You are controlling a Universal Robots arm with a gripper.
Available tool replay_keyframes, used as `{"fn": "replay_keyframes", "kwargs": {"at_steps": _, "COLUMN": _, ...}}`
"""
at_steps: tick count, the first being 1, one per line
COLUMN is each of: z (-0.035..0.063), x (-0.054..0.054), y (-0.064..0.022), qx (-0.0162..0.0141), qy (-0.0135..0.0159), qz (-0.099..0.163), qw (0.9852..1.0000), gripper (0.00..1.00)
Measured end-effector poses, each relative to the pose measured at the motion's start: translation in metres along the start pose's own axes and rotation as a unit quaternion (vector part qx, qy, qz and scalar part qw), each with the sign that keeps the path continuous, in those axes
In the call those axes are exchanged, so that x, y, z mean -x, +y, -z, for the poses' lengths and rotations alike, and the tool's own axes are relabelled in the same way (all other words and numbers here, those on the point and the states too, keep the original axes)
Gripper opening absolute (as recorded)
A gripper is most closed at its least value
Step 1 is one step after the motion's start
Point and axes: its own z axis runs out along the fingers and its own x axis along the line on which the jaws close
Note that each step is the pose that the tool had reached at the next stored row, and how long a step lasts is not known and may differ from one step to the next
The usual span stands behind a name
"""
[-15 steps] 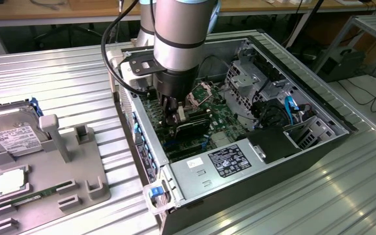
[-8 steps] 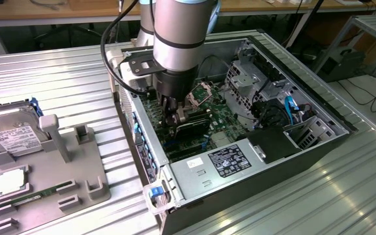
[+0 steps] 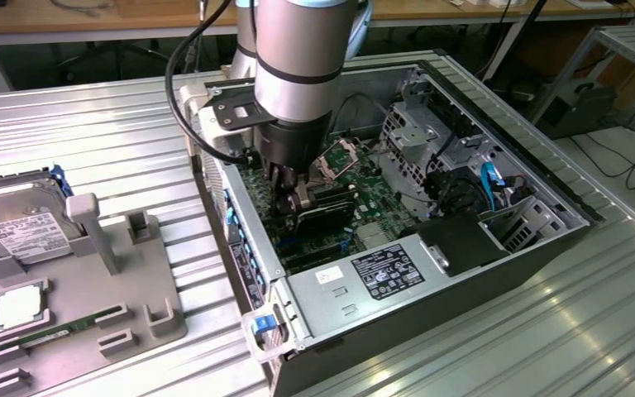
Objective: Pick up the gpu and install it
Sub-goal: 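Press down on the gpu until it lock into place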
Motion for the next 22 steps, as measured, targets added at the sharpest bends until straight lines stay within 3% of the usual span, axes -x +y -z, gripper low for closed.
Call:
{"fn": "replay_keyframes", "kwargs": {"at_steps": 5, "z": -0.0012, "x": 0.0, "y": 0.0039, "qx": 0.0001, "qy": 0.0001, "qz": 0.0, "qw": 1.0, "gripper": 0.11}}
{"fn": "replay_keyframes", "kwargs": {"at_steps": 22, "z": -0.0123, "x": 0.0, "y": 0.0054, "qx": 0.0, "qy": -0.0001, "qz": 0.0, "qw": 1.0, "gripper": 0.11}}
